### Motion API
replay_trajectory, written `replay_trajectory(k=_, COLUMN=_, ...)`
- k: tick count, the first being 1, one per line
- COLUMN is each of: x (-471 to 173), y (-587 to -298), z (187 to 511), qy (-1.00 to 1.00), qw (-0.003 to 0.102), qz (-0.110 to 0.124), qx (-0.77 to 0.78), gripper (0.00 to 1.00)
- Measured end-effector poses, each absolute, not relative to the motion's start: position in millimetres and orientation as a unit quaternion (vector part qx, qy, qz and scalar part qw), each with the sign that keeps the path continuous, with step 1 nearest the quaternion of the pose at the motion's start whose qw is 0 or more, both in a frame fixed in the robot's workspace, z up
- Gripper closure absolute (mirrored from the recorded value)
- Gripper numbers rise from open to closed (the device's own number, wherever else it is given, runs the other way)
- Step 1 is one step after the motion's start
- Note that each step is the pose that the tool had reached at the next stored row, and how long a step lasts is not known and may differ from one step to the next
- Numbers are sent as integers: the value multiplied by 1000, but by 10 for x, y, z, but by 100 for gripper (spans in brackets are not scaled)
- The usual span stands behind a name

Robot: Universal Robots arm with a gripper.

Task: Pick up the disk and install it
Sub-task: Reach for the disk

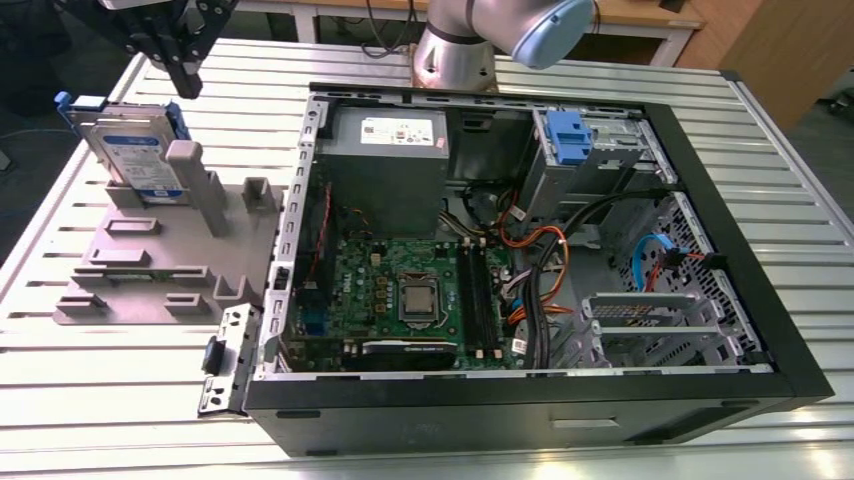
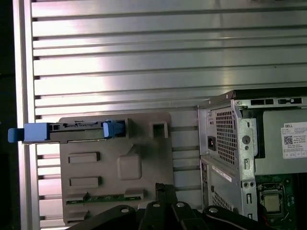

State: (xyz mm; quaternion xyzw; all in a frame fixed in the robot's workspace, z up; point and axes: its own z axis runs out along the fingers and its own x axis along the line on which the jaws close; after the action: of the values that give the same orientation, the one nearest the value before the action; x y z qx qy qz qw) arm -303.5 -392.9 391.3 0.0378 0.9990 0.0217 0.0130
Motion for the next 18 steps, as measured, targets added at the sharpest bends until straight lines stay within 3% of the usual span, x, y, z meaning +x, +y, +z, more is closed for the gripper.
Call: replay_trajectory(k=18, x=-3216, y=-3885, z=3869, qy=999, qw=12, qz=21, qx=38, gripper=89)
